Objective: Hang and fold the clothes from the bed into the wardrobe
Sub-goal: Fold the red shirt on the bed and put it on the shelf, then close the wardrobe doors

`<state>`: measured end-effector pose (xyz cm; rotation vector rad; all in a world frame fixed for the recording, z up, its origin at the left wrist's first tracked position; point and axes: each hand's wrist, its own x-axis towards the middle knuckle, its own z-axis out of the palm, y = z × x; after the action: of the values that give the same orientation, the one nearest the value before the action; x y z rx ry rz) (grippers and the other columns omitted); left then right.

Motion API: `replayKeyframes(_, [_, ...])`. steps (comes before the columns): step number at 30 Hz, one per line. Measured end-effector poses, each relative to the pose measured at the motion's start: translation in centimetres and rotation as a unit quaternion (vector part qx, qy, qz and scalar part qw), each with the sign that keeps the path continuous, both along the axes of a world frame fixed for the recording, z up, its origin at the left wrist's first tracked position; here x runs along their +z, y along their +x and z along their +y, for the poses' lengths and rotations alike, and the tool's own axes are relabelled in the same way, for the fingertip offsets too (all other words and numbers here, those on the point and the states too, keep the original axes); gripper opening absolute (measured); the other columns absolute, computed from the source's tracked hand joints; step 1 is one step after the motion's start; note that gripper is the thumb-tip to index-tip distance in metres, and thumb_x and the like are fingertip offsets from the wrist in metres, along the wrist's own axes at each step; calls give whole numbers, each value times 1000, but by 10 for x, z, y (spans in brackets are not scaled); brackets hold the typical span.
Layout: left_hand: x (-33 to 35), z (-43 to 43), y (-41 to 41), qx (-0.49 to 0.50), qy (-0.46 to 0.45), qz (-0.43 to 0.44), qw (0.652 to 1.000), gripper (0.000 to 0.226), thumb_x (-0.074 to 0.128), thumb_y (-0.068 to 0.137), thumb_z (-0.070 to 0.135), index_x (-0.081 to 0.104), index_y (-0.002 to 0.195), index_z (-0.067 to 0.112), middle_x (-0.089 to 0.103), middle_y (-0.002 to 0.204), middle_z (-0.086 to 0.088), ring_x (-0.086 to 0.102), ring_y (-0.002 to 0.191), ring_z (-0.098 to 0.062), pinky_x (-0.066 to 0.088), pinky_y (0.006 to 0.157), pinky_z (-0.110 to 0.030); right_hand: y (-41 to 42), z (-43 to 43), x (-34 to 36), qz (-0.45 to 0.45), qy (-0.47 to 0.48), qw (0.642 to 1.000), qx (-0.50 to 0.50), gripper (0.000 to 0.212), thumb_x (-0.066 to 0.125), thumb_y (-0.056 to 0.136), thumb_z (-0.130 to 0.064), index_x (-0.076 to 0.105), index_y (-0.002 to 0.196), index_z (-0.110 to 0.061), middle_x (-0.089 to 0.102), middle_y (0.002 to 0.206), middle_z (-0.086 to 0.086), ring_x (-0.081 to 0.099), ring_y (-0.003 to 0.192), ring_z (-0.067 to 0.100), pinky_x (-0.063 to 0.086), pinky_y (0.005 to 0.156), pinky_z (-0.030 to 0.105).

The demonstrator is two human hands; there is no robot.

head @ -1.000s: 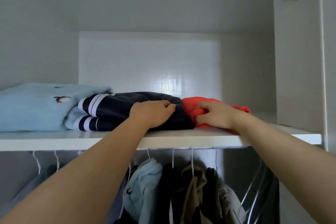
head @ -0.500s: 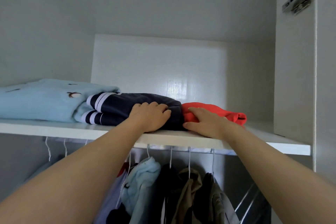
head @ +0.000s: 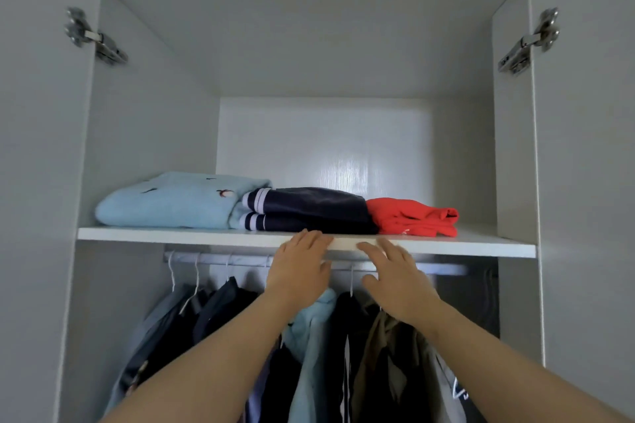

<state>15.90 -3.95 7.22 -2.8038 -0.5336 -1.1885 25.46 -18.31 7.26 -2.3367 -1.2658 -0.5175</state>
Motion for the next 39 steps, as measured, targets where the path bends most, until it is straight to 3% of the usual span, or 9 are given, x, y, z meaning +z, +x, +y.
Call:
replayKeyframes(3, [-9, -7, -46, -15, -24, -24, 999, 47, 47, 91, 31, 40, 137, 24, 43, 140, 4, 33, 128, -17, 28, 101, -28, -41, -12, -10, 50, -10, 999, 2, 53, 36, 93, -31, 23, 144, -35, 22, 152, -8, 26, 136, 25, 27, 106, 43])
replayKeyframes(6, [-19, -13, -92, -18, -16, -14, 1000, 44, 48, 90, 33, 44, 133, 28, 48, 134, 6, 38, 123, -17, 32, 97, -28, -85, -20, -19, 78, 11, 997, -10, 47, 37, 93, -31, 30, 139, -34, 32, 147, -6, 33, 130, 25, 29, 101, 40])
replayKeyframes(10, [-31, -20, -155, -42, -33, -5, 999, 41, 50, 89, 30, 48, 129, 27, 56, 124, 5, 48, 113, -16, 38, 93, -29, -153, -32, -28, 88, 42, 995, -12, 37, 37, 92, -32, 39, 128, -32, 47, 131, -4, 43, 116, 21, 31, 80, 30])
replayKeyframes(15, [-30, -33, -215, -71, -32, -7, 997, 33, 51, 90, 27, 55, 123, 25, 54, 127, 9, 44, 118, -14, 35, 98, -26, -212, -46, -20, 128, 106, 986, 24, 29, 40, 92, -26, 48, 119, -21, 59, 115, 4, 54, 101, 25, 44, 85, 34])
replayKeyframes(20, [-26, -46, -277, -49, -30, -53, 997, 30, 54, 90, 24, 58, 120, 21, 59, 117, 4, 49, 112, -18, 34, 87, -21, -263, -56, -12, 126, 146, 978, 82, 22, 40, 94, -27, 55, 95, -12, 57, 84, -1, 52, 77, 17, 39, 65, 28])
replayKeyframes(24, [-33, -61, -322, -29, -41, -44, 998, 31, 53, 90, 20, 59, 120, 18, 58, 124, 2, 46, 118, -19, 34, 99, -24, -299, -60, -14, 135, 162, 970, 120, 23, 43, 93, -26, 58, 90, -9, 62, 83, 5, 54, 75, 19, 45, 72, 33])
replayKeyframes(30, [-39, -73, -395, 54, -25, -69, 996, 31, 52, 89, 14, 61, 119, 18, 62, 120, 1, 47, 117, -21, 33, 97, -24, -348, -50, -20, 144, 126, 963, 192, 18, 42, 92, -21, 58, 87, -17, 61, 81, -3, 57, 78, 18, 40, 68, 29])
replayKeyframes(36, [-50, -61, -467, 134, -27, -61, 989, 29, 52, 89, 13, 63, 116, 17, 65, 114, 0, 48, 116, -21, 35, 95, -27, -398, -27, -36, 182, 104, 944, 255, 18, 45, 92, -20, 63, 92, -17, 66, 89, -1, 61, 84, 17, 46, 78, 30])
replayKeyframes(39, [-54, -49, -490, 223, 52, -114, 967, 27, 65, 76, 7, 69, 100, 16, 66, 112, -4, 51, 119, -29, 34, 96, -39, -416, -10, -35, 182, 101, 942, 264, 18, 44, 92, -22, 63, 93, -19, 66, 91, -1, 60, 86, 17, 47, 81, 33])
